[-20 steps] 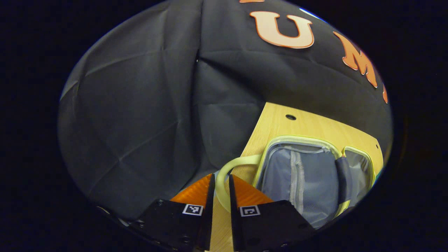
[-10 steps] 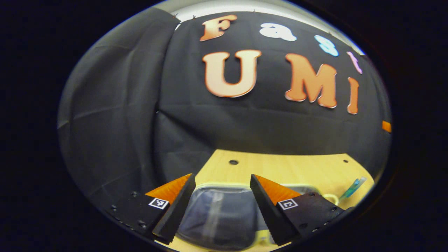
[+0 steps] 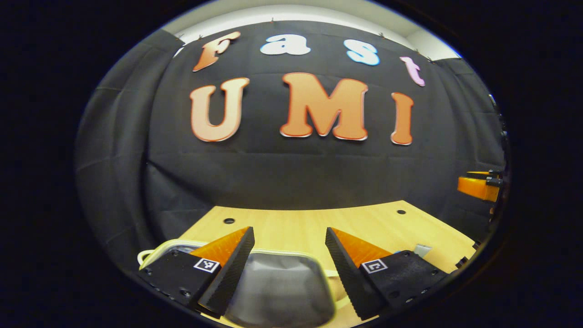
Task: First open the suitcase, pack the skin care products into it, and then close the suitcase.
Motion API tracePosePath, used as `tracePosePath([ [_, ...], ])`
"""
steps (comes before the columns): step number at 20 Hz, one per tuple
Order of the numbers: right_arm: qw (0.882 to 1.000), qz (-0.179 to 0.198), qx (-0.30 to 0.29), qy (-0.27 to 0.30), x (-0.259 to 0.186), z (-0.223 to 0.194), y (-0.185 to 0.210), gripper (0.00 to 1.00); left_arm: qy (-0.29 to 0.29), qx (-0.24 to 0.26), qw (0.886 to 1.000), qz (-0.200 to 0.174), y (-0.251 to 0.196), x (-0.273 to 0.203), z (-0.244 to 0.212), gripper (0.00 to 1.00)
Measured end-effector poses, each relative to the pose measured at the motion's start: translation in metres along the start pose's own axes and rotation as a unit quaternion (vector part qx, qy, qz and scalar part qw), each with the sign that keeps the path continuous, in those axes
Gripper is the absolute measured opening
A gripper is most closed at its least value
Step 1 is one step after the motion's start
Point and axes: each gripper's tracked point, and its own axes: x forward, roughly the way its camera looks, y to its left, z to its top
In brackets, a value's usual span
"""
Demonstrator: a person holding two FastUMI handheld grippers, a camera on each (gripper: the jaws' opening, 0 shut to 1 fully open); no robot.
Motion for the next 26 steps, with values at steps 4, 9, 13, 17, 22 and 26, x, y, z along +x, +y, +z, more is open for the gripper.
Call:
tracePosePath([
  [4, 0.999, 0.029, -0.010, 0.018, 0.006, -0.031, -0.006, 0.95, 0.007, -0.007, 0.998, -0.055, -0.088, 0.000, -0.022, 0.97],
  [9, 0.998, 0.049, -0.039, 0.030, 0.019, -0.073, -0.001, 0.96, 0.025, -0.009, 0.993, -0.113, -0.161, 0.007, -0.076, 0.97],
  [13, 0.995, 0.081, -0.039, 0.033, 0.024, -0.106, 0.019, 0.96, 0.065, 0.010, 0.989, -0.134, -0.189, 0.023, -0.141, 0.97],
  [17, 0.994, 0.088, -0.057, 0.036, 0.032, -0.134, 0.025, 0.96, 0.086, 0.013, 0.987, -0.135, -0.198, 0.045, -0.179, 0.97],
  [22, 0.992, 0.098, -0.056, 0.061, 0.035, -0.165, 0.027, 0.96, 0.107, 0.014, 0.984, -0.140, -0.208, 0.065, -0.201, 0.89],
  [26, 0.989, 0.108, -0.052, 0.084, 0.039, -0.188, 0.028, 0.96, 0.130, 0.012, 0.981, -0.144, -0.215, 0.078, -0.216, 0.56],
])
